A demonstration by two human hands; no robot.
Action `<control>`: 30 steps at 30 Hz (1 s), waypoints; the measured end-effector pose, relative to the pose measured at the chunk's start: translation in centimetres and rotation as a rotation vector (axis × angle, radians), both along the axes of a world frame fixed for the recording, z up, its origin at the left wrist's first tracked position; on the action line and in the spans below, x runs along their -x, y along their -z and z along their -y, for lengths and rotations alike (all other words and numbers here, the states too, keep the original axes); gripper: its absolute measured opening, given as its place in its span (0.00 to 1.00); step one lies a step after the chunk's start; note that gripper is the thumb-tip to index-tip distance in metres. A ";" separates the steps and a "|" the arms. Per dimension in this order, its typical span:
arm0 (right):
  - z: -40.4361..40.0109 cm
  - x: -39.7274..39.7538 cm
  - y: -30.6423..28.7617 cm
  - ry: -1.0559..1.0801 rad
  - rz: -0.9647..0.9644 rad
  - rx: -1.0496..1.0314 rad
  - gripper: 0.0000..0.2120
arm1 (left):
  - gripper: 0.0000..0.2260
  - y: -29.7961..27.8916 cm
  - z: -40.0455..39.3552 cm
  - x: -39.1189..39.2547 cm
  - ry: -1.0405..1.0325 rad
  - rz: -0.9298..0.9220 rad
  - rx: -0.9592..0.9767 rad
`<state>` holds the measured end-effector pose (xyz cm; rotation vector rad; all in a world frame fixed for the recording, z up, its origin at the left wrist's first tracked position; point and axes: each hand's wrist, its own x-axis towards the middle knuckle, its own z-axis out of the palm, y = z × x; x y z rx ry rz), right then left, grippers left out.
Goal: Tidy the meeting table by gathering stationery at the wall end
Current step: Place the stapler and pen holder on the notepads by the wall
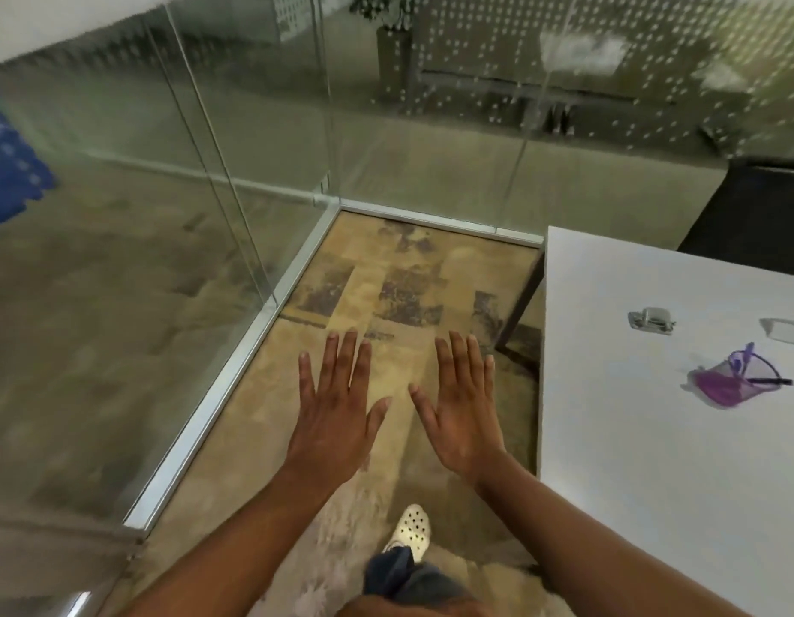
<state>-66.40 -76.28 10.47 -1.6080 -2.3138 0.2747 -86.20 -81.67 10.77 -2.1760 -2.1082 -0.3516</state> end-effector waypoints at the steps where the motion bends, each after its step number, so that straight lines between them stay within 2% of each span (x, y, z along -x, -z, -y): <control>1: -1.8 0.2 0.2 0.017 -0.003 0.009 0.36 | 0.36 -0.1 -1.9 0.2 0.010 -0.005 0.005; 8: -14.0 -0.3 -0.3 0.057 0.002 0.010 0.37 | 0.36 -0.3 -15.2 -0.2 0.073 -0.047 0.044; 17: -21.5 -5.3 1.8 0.343 0.001 0.069 0.37 | 0.36 2.4 -28.7 -3.8 0.330 -0.011 0.108; 22: -25.5 -8.5 2.7 0.546 0.074 0.121 0.36 | 0.36 3.6 -37.2 -7.8 0.549 0.039 0.122; 30: -30.4 -11.8 -0.4 0.903 0.111 0.142 0.40 | 0.35 2.6 -48.9 -15.2 0.930 0.076 0.144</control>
